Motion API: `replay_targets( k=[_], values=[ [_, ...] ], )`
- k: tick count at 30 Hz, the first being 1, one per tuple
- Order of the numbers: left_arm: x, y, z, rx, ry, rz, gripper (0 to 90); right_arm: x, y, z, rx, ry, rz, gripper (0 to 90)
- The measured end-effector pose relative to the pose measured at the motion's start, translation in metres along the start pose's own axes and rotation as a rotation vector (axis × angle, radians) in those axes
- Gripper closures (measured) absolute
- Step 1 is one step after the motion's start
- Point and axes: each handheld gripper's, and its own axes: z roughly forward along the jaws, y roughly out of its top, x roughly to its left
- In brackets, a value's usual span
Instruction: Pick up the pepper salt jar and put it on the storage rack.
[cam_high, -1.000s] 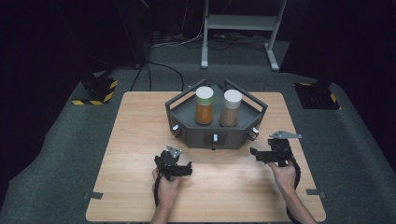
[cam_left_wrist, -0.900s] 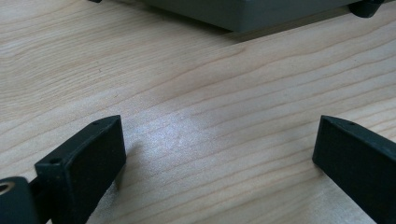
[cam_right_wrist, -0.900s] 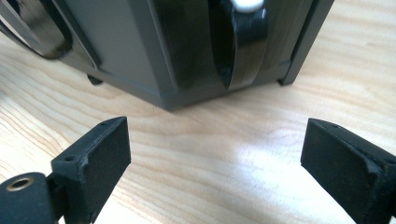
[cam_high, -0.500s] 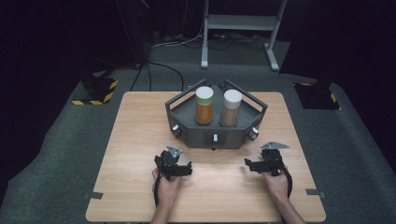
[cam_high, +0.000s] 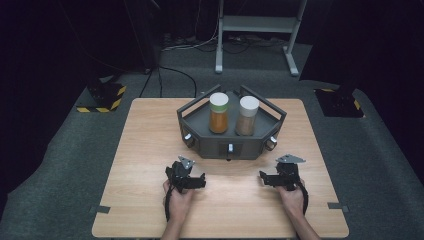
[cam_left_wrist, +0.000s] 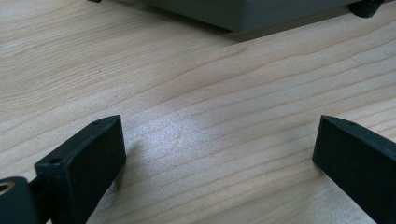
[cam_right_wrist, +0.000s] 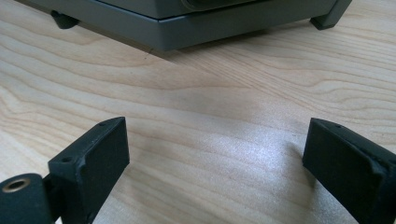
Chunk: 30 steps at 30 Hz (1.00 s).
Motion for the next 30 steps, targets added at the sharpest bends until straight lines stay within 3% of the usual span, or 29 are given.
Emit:
replay_targets(
  k=[1,2,30],
  values=[
    [0.0000,0.0000,0.0000,0.000,0.000,0.000,2.5,0.0000,0.0000,0.0000,0.000,0.000,0.000,6.1],
    [0.0000,0.0000,0.0000,0.000,0.000,0.000,2.5,0.0074,0.0029,0.0020,0.016,-0.024,-0.035,4.5],
    [-0.0004,-0.0002,-0.0002,0.000,0.002,-0.001,2.6,0.0098,0.0045,0.0034,0.021,-0.032,-0.030,3.0]
  ],
)
